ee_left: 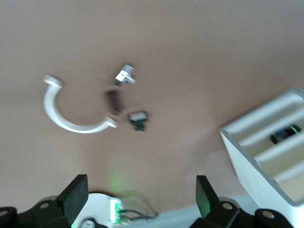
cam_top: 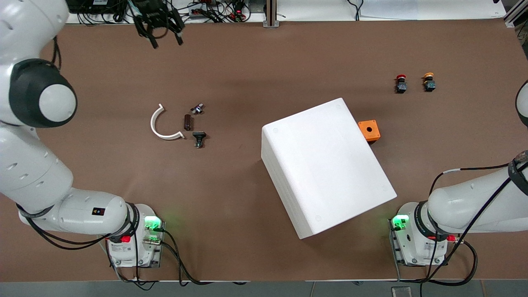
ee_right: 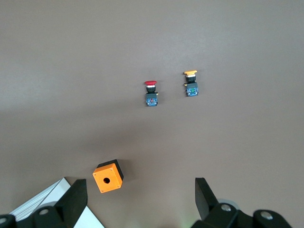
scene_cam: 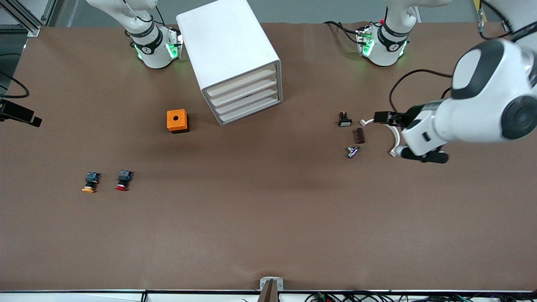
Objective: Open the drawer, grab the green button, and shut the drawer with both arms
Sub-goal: 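Move the left gripper toward the white drawer cabinet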
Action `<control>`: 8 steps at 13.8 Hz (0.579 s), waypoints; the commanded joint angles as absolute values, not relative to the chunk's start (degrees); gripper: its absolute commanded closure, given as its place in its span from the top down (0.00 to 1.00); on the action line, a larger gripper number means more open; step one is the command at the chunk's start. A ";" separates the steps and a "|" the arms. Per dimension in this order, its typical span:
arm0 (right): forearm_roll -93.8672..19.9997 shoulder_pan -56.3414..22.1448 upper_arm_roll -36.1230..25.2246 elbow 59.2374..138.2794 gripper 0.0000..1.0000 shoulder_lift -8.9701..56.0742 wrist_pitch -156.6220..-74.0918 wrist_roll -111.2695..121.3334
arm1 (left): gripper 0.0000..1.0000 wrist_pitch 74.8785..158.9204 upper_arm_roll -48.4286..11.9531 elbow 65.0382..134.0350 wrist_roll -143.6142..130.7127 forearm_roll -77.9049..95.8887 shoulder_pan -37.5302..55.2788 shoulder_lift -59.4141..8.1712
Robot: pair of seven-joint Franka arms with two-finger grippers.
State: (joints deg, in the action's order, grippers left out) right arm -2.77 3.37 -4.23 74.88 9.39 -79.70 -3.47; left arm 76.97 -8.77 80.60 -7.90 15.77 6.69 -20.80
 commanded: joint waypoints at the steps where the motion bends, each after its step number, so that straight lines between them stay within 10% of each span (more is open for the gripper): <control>1: -2.64 4.48 -3.25 74.36 1.00 9.49 -79.37 -3.43 | 1.00 75.15 -11.94 79.28 -7.21 19.42 6.42 -24.86; 8: -2.64 4.48 -3.25 74.36 1.00 9.49 -79.37 -3.51 | 1.00 78.56 -16.70 78.84 -2.14 24.07 9.49 -36.82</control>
State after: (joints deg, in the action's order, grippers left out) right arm -2.77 3.37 -4.23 74.88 9.40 -79.70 -3.47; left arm 77.57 -16.13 80.39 -5.88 22.64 8.72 -34.66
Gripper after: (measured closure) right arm 0.000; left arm 0.000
